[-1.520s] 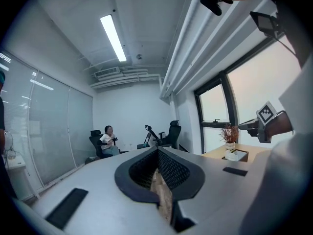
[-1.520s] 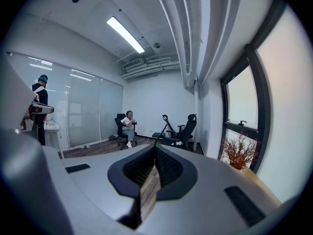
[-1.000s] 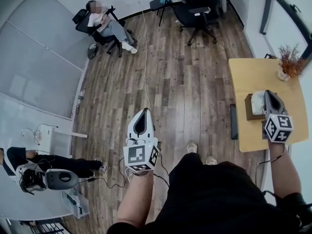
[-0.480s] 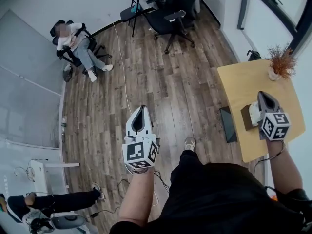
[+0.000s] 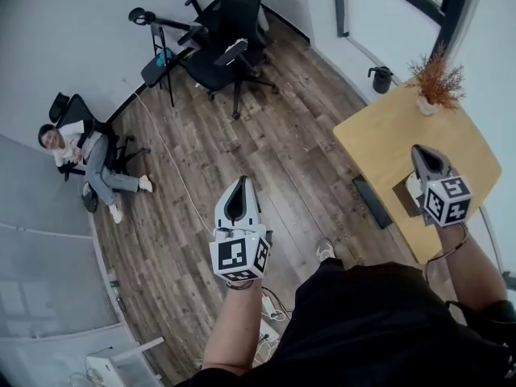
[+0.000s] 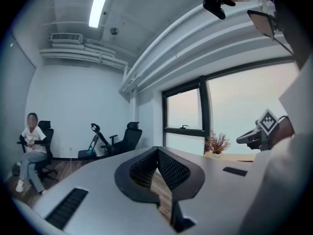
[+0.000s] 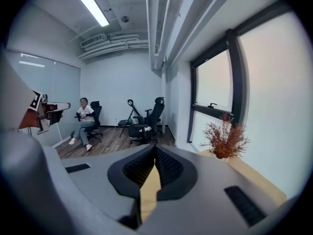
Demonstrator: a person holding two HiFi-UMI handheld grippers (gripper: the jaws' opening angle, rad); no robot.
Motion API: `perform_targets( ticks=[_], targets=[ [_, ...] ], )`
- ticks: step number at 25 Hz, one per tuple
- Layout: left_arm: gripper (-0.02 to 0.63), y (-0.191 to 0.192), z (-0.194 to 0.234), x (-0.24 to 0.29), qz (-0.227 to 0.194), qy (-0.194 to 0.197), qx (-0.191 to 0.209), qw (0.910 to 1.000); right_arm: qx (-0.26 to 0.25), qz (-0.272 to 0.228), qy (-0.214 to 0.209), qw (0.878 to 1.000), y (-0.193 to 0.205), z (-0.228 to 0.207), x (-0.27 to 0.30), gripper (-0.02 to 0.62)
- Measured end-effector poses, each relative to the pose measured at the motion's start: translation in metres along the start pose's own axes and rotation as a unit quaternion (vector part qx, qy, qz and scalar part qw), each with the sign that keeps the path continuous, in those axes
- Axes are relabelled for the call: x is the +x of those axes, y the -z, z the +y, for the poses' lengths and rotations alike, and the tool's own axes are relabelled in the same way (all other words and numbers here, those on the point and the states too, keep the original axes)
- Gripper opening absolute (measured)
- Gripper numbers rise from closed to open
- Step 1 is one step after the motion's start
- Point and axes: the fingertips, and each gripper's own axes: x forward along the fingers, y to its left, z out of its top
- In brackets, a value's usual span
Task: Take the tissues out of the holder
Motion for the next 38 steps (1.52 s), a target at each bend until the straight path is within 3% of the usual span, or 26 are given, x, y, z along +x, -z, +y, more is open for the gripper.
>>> perform_targets(
  ticks=[5,10,15,21,24,28,33,38],
  targets=[
    [0.005,-0.006,-0.028,0.073,0.004,0.100,0.008,0.9950,0.032,0.012,0.092,0.995,0.008,-0.040,-0.017,0.005],
    [0.005,-0.006,-0.054,0.130,0.008,0.170,0.014,0.9853,0.064,0.015,0.154,0.986,0.021,-0.058,-0.041,0.005],
    [0.005,-0.001,-0.113,0.155,0.008,0.266,0.031,0.9633,0.077,0.019,0.193,0.978,0.038,-0.055,-0.066,0.005],
    [0.006,0.007,-0.195,0.160,0.013,0.345,0.021,0.9383,0.062,0.021,0.207,0.976,0.041,-0.042,-0.091,0.006],
    [0.005,0.005,-0.221,0.158,0.005,0.364,0.021,0.9311,0.065,0.023,0.202,0.977,0.043,-0.040,-0.095,0.006],
    [0.005,0.012,-0.243,0.156,0.013,0.369,0.020,0.9290,0.062,0.035,0.188,0.980,0.057,-0.038,-0.098,0.006],
    [0.005,0.019,-0.261,0.143,0.013,0.362,0.036,0.9315,0.066,0.035,0.169,0.983,0.074,-0.043,-0.096,0.008],
    [0.005,0.044,-0.271,0.141,0.045,0.348,0.041,0.9354,0.055,0.025,0.164,0.985,0.079,-0.051,-0.096,0.008]
  ],
)
